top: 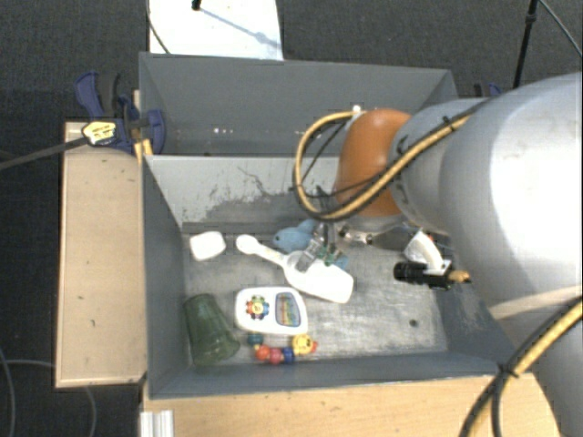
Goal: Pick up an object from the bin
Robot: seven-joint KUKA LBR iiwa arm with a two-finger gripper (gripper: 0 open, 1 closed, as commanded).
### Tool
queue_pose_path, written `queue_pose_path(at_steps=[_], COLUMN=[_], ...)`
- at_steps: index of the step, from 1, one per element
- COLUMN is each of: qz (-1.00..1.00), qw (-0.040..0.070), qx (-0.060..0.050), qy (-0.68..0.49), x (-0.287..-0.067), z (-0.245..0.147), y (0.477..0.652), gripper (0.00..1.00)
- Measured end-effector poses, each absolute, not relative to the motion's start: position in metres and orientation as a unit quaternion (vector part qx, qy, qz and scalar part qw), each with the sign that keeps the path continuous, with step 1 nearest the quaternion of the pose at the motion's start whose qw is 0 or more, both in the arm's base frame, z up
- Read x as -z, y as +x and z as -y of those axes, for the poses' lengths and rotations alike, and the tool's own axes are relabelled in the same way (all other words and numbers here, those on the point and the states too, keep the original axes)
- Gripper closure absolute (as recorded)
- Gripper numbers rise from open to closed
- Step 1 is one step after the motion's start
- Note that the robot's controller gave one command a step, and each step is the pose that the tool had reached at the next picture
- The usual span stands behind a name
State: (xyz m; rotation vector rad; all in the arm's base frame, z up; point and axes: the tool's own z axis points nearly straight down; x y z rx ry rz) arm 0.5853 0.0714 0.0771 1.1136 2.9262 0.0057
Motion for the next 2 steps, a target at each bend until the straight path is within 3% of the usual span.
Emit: queue_pose_path(at_steps=[2], qz=[-0.935], qw=[0.001], qx=[0.001], qy=[0.355], x=[-0.0898], z=[-0.0705], y=[0.5832], gripper=[1.0])
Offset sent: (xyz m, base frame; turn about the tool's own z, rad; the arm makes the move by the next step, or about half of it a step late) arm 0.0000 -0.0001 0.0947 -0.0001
